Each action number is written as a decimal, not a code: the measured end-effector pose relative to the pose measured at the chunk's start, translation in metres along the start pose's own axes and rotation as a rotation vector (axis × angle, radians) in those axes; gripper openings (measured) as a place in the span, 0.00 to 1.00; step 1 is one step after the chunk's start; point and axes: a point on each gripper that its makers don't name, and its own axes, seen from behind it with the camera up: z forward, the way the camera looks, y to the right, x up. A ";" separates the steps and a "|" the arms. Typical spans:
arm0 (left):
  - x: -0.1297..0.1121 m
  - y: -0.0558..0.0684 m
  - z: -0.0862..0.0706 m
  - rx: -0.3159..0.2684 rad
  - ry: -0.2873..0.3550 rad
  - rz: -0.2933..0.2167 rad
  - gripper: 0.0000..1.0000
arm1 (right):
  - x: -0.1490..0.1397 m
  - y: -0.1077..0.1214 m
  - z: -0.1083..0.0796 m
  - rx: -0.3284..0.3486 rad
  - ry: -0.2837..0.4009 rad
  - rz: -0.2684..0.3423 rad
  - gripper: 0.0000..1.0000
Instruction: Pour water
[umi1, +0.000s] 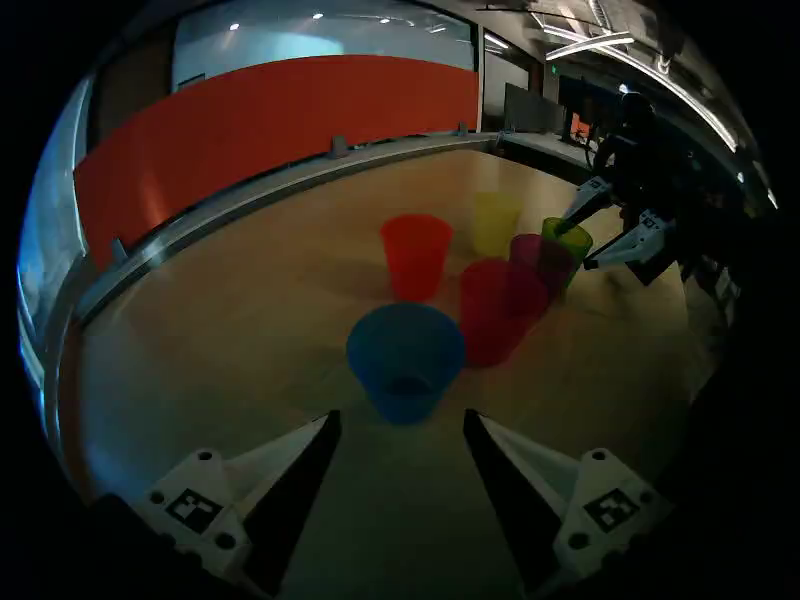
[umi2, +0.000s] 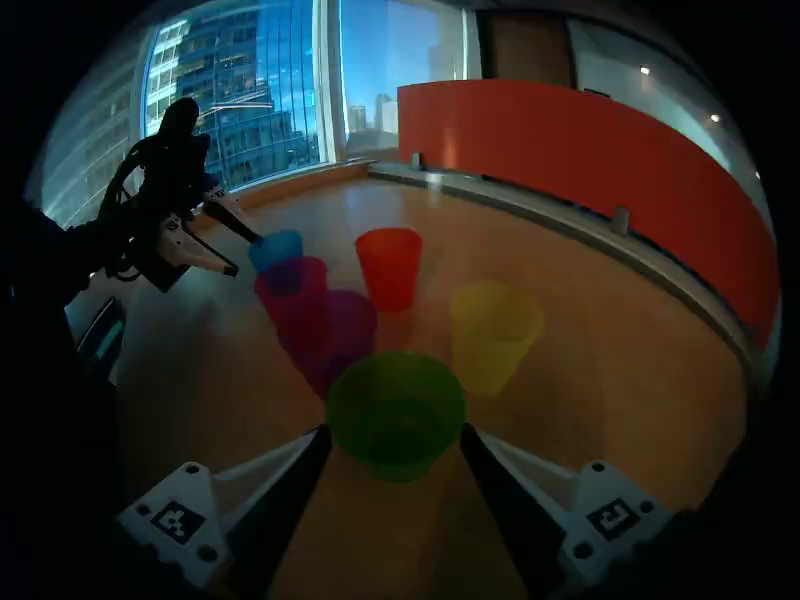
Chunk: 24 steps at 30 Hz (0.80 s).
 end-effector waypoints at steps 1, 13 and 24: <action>0.000 0.000 -0.001 0.002 0.002 -0.001 0.91 | 0.000 0.000 -0.002 -0.004 0.003 0.002 1.00; -0.001 -0.002 -0.019 0.052 0.047 -0.017 0.91 | 0.001 -0.001 -0.031 -0.066 0.050 0.019 1.00; 0.012 -0.007 -0.042 0.147 0.143 -0.030 0.91 | 0.016 0.000 -0.058 -0.137 0.150 0.055 1.00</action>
